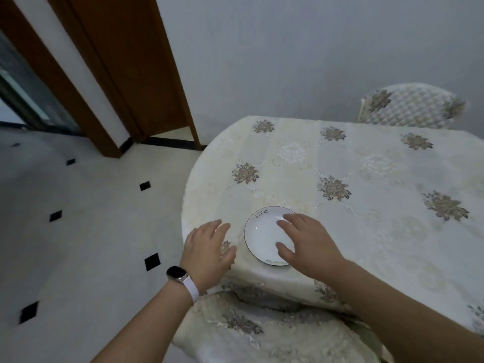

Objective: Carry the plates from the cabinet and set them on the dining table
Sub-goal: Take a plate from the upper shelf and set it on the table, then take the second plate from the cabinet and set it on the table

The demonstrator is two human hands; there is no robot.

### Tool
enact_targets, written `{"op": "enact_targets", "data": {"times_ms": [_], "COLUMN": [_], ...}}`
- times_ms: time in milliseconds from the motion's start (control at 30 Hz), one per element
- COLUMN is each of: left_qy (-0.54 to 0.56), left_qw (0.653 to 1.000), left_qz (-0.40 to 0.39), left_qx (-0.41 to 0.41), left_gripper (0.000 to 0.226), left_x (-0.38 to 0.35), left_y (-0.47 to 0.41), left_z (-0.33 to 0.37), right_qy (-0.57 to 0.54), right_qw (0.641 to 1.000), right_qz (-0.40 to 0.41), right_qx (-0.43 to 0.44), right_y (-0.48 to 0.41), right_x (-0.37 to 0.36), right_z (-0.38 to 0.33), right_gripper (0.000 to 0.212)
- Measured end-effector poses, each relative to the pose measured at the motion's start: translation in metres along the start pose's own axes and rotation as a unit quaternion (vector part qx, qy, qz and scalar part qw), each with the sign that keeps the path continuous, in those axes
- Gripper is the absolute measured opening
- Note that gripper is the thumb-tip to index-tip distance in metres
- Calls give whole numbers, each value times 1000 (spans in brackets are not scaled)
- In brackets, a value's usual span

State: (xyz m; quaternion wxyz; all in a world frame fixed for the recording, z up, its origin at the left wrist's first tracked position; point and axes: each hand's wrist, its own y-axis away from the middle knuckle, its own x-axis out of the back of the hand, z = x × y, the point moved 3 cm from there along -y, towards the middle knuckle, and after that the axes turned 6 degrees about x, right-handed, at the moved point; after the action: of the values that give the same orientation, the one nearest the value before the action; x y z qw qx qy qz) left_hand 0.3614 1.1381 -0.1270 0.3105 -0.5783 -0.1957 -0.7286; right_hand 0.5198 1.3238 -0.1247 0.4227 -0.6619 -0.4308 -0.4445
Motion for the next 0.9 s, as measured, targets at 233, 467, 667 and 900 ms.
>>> {"op": "enact_targets", "data": {"times_ms": [233,467,667,900], "left_qy": [-47,-55,-61,-55], "left_qw": [995,979,958,931], "left_qz": [25,58,75,90], "left_qx": [87,190,270,349], "left_gripper": [59,52,60,60], "left_x": [31,41,53,65], "left_y": [68,146,208,286], "left_z": [8,-1,-25,-81], "right_qy": [-10,-43,-46,-46], "right_qw": [995,981,964,938], "right_qz": [-60,-69,-90,-123], "right_qx": [82,177,247,322], "right_y": [5,11,9,16], "right_x": [10,-3,-15,-39], "right_z": [-36,-93,-153,-238], "right_gripper": [54,46,44,52]}}
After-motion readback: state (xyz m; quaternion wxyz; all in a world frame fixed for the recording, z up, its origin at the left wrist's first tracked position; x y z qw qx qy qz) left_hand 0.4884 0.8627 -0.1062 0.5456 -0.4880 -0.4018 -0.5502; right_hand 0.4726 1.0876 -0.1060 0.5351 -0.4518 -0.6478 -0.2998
